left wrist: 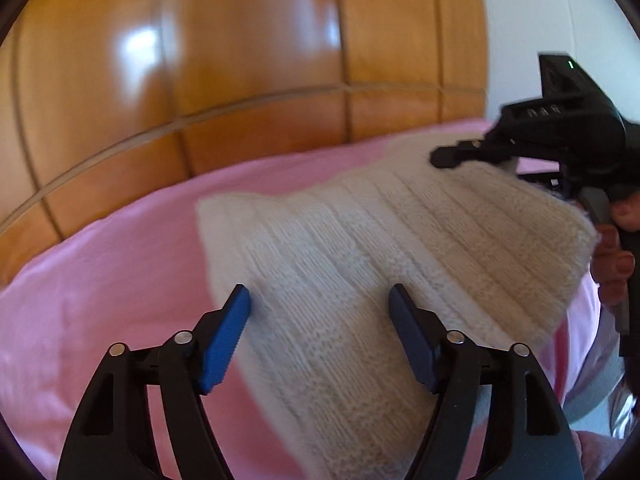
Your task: Fold small clothes
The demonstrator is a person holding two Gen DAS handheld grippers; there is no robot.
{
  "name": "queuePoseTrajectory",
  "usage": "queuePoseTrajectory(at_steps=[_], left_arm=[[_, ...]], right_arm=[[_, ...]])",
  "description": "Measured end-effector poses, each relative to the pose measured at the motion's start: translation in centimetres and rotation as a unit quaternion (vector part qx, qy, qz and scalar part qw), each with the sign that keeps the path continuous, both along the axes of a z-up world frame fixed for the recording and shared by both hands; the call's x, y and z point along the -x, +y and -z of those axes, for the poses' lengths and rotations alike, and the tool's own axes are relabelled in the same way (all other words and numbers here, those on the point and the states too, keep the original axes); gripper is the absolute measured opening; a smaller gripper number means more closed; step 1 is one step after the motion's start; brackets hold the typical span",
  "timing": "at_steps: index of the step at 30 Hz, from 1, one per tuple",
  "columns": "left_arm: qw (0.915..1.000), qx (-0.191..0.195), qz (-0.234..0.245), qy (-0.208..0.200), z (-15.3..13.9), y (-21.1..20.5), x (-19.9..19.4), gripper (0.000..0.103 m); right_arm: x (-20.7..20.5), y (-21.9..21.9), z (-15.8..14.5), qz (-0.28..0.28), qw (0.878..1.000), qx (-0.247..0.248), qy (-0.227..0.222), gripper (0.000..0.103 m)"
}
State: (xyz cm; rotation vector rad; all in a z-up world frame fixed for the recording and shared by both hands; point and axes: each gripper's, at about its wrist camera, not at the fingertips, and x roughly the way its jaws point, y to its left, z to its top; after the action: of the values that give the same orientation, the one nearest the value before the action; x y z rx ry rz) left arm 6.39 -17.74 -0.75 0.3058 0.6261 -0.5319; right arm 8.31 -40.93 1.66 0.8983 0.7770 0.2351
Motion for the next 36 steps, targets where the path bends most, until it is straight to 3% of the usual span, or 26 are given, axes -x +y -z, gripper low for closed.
queuePoseTrajectory(at_steps=[4,6,7,8,9,12,14,18,22,25,26,28,29,32,36], left_arm=[[0.9958,-0.069,0.037,-0.048,2.6,-3.7,1.7,0.086],[0.9940,-0.078,0.039,-0.066,3.2,-3.9,2.2,0.086],[0.9940,-0.076,0.038,-0.068,3.3,-3.8,2.4,0.086],[0.9946,-0.072,0.038,-0.065,3.1,-3.6,2.5,0.087],[0.9955,-0.064,0.038,-0.058,2.8,-3.2,2.6,0.089],[0.9987,-0.011,0.037,-0.033,1.1,-1.0,3.1,0.089],[0.9990,0.032,0.010,-0.029,-0.2,1.0,3.3,0.089],[0.9948,0.068,-0.063,-0.041,-2.0,3.0,2.0,0.092],[0.9929,0.056,-0.096,-0.044,-2.6,2.9,-0.5,0.092],[0.9938,0.003,-0.092,-0.064,-1.8,0.7,-2.5,0.092],[0.9943,-0.016,-0.086,-0.062,-1.2,0.1,-3.0,0.092],[0.9962,-0.052,-0.064,-0.027,0.5,-1.0,-3.9,0.092],[0.9968,-0.055,-0.056,-0.010,1.4,-1.4,-3.8,0.092],[0.9985,-0.028,-0.046,0.005,2.7,-1.0,-2.7,0.092],[0.9975,0.014,-0.054,0.043,3.4,0.0,-3.6,0.092]], right_arm=[[0.6,-2.4,3.9,0.027,0.999,0.009,0.042,0.021],[1.7,-3.0,5.4,0.052,0.998,-0.014,0.037,0.033],[2.1,-3.1,5.5,0.064,0.997,-0.021,0.029,0.040],[2.8,-3.3,5.2,0.085,0.996,-0.016,0.029,0.067],[3.3,-3.0,4.7,0.106,0.994,-0.011,0.024,0.081],[5.9,-3.2,1.8,0.140,0.989,0.041,0.011,0.101],[6.7,-2.1,-0.3,0.138,0.983,0.121,0.024,0.101],[6.7,1.0,-1.7,0.122,0.960,0.244,0.059,0.101],[5.2,3.6,-1.5,0.093,0.956,0.275,0.050,0.101],[3.9,4.1,-0.3,0.082,0.952,0.287,0.071,0.101],[3.7,4.1,0.4,0.082,0.945,0.304,0.094,0.101],[4.1,3.8,2.1,0.087,0.928,0.336,0.133,0.101],[4.9,3.2,3.0,0.090,0.932,0.325,0.135,0.101],[7.2,1.9,4.6,0.099,0.940,0.300,0.129,0.101],[7.4,3.0,4.6,0.104,0.925,0.348,0.112,0.101]])
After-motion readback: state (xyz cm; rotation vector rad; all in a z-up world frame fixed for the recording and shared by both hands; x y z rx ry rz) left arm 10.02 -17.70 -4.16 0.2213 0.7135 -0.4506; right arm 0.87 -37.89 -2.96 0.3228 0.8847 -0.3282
